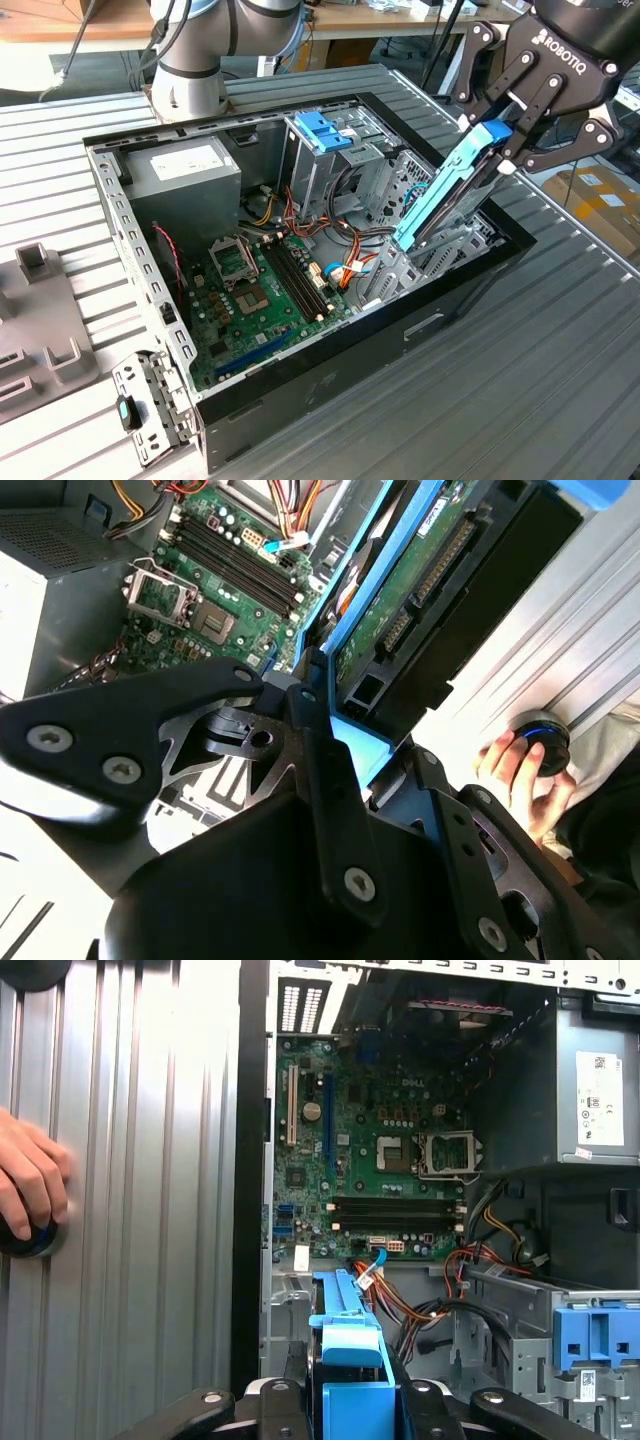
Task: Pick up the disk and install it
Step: 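Pick up the disk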
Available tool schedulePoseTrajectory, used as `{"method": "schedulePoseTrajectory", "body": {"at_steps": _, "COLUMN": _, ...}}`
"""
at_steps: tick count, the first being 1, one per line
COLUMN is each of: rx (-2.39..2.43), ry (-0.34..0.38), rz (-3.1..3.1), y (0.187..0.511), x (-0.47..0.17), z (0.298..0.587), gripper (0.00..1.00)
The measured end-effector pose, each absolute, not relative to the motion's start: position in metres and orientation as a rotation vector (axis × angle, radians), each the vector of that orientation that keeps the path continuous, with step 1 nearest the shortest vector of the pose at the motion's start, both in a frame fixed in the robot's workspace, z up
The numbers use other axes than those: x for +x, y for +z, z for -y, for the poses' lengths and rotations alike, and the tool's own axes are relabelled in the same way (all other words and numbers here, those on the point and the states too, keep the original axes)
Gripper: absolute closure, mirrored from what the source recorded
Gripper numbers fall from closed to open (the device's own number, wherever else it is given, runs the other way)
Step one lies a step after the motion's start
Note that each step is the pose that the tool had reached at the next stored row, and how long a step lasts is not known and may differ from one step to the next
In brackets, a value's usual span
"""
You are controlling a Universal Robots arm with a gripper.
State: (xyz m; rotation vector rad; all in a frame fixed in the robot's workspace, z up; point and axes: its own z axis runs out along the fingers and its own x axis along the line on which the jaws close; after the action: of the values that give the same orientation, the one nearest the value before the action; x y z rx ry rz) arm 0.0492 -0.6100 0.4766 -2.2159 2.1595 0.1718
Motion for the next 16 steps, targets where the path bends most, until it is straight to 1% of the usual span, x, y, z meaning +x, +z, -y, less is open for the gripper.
{"method": "schedulePoseTrajectory", "body": {"at_steps": 16, "rx": -2.216, "ry": 0.172, "rz": -2.16, "y": 0.475, "x": 0.065, "z": 0.61, "gripper": 0.63}}
